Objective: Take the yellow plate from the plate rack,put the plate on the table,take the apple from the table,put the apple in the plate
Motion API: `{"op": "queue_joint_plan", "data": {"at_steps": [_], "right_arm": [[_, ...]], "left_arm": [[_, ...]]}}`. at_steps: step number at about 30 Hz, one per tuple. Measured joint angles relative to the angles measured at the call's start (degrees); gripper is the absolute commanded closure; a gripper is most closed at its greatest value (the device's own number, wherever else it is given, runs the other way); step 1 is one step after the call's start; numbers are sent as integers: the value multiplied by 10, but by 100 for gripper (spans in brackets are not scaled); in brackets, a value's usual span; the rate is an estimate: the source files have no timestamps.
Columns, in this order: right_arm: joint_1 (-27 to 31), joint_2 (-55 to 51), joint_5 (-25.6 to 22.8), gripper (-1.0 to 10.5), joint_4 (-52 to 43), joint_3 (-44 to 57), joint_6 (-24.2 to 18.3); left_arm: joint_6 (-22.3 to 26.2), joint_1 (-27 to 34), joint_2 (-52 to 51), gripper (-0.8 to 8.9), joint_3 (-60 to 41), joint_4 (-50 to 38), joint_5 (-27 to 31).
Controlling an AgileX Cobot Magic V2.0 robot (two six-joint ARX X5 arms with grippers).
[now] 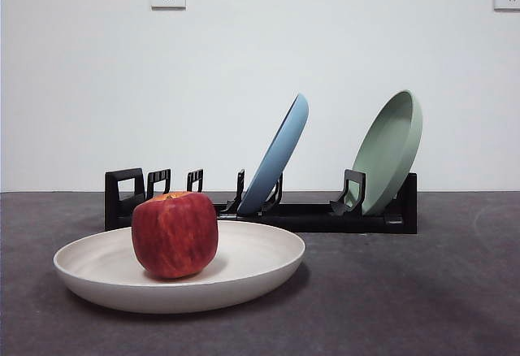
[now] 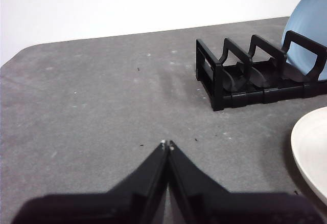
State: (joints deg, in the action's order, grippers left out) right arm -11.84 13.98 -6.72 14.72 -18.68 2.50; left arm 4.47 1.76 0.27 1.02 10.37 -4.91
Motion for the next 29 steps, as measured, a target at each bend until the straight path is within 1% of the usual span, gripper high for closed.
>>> {"op": "queue_joint_plan", "data": {"at_steps": [1,3,5,13,21,29], "right_arm": [[23,-14,23,946,3,15,0],[48,-35,60,945,2,37,-2],[63,-54,79,946,-7,60,-2],[65,-132,82,946,-96,175,-1],[65,-137,82,945,-51,179,4],[65,-137,94,945,-49,178,25]], "left_arm": [[0,0,0,817,0,0,0],[0,0,0,817,0,0,0],[0,0,0,817,0,0,0],[0,0,0,817,0,0,0],[0,0,0,817,0,0,0],[0,0,0,817,0,0,0]]}}
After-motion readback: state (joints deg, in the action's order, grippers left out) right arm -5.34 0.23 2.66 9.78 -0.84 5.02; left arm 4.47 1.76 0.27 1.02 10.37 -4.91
